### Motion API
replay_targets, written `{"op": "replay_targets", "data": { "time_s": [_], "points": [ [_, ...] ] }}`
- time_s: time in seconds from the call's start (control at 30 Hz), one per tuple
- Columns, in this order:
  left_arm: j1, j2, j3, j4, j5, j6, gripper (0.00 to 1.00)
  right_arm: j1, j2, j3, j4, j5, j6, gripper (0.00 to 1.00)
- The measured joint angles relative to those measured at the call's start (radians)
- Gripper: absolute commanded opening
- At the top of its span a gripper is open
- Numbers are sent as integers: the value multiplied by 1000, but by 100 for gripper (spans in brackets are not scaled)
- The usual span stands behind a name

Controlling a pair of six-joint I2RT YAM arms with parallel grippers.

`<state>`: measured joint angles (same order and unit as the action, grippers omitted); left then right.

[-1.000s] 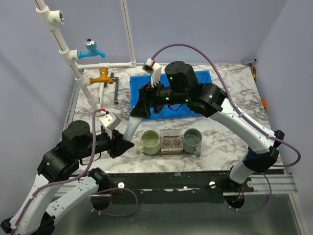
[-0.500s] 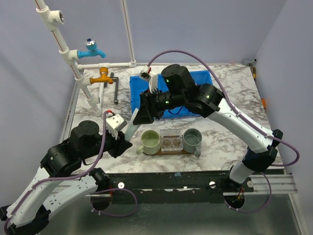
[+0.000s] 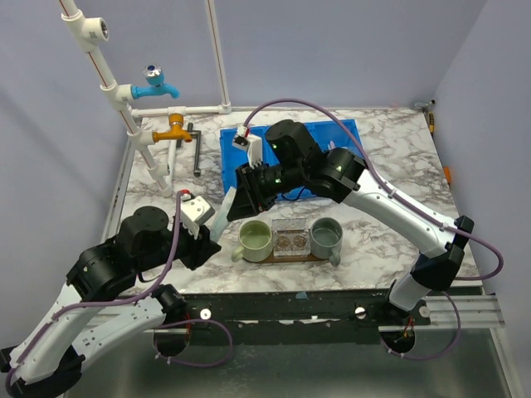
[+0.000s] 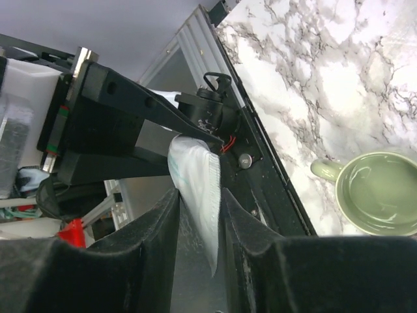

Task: Prepare toiletry sets of a toothbrush and toothpaste on the tray

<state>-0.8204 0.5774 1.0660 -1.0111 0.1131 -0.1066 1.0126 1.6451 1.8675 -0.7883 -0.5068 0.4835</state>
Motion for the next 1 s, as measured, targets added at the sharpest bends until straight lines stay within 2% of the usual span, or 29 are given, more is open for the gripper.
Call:
{"op": "replay_targets", "data": {
  "time_s": [0.1,0.37,0.8,1.0],
  "points": [
    [0,-5,0,-1,2,0,0,0,0,-18,12,-8,14,39],
    [-2,-9,0,7,10,0,0,1,0,-18,29,-12,24,40],
    [-7,-26,0,15,18,0,0,1,-1,-18,48,-10,42,38],
    [-13,-29,0,15,25,0,0,1,-5,-18,58,-2,48,34]
  ]
}}
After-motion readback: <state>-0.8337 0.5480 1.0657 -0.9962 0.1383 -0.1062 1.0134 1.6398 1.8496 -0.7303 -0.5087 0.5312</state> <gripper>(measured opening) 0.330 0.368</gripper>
